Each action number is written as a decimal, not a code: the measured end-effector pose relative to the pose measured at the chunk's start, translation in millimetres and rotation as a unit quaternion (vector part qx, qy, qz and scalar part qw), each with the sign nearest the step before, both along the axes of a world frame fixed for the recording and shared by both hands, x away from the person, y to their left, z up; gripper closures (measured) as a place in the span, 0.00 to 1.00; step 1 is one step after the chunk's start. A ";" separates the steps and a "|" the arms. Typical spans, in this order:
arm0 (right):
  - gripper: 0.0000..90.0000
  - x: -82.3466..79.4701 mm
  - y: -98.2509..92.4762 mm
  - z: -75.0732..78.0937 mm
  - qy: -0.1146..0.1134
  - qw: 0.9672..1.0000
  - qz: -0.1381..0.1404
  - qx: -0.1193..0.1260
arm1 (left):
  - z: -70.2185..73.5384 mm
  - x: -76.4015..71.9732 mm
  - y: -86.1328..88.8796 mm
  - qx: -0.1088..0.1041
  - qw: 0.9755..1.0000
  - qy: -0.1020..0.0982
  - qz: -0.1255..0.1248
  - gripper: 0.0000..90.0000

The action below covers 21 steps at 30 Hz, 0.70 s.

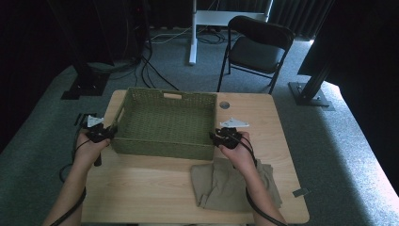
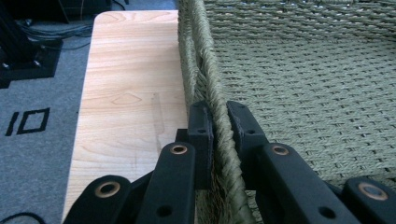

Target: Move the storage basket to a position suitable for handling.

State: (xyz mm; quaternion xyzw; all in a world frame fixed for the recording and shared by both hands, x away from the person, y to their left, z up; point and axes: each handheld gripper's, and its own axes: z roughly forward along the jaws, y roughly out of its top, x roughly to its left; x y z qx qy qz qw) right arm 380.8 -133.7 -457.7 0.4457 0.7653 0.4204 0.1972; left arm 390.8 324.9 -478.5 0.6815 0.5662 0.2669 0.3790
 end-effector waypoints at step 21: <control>0.85 8.2 -16.5 8.3 0.010 0.999 -0.038 -0.016 | 1.4 -9.4 -23.6 -0.001 1.000 0.010 -0.009 0.91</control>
